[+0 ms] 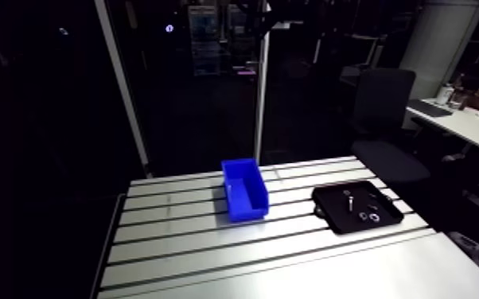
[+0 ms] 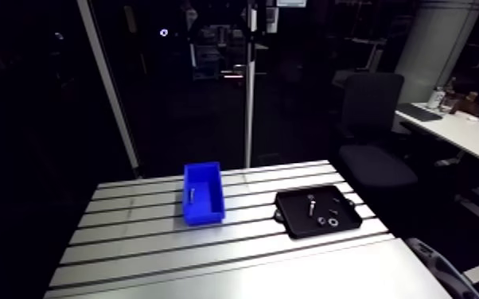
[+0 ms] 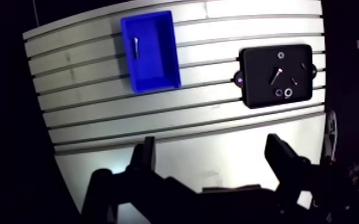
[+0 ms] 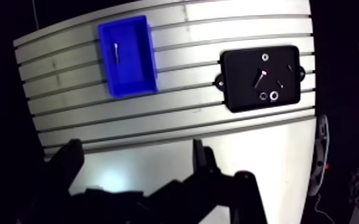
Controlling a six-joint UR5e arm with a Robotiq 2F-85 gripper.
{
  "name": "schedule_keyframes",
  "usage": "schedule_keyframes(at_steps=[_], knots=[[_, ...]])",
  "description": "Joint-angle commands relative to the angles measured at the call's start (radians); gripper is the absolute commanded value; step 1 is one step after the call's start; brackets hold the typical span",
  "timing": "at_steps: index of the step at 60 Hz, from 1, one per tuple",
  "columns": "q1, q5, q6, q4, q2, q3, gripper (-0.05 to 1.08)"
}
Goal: Pick up the M10 bolt from the tray and put it into the blue bin.
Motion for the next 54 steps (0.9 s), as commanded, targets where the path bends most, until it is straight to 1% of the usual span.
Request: schedule_keyframes(at_steps=[1, 45, 54], knots=[[-0.005, -0.009, 0.017, -0.025, 0.012, -0.012, 0.01], [-0.005, -0.009, 0.016, -0.023, 0.015, -0.015, 0.01], [-0.008, -0.017, 0.014, -0.023, 0.015, -0.015, 0.01]])
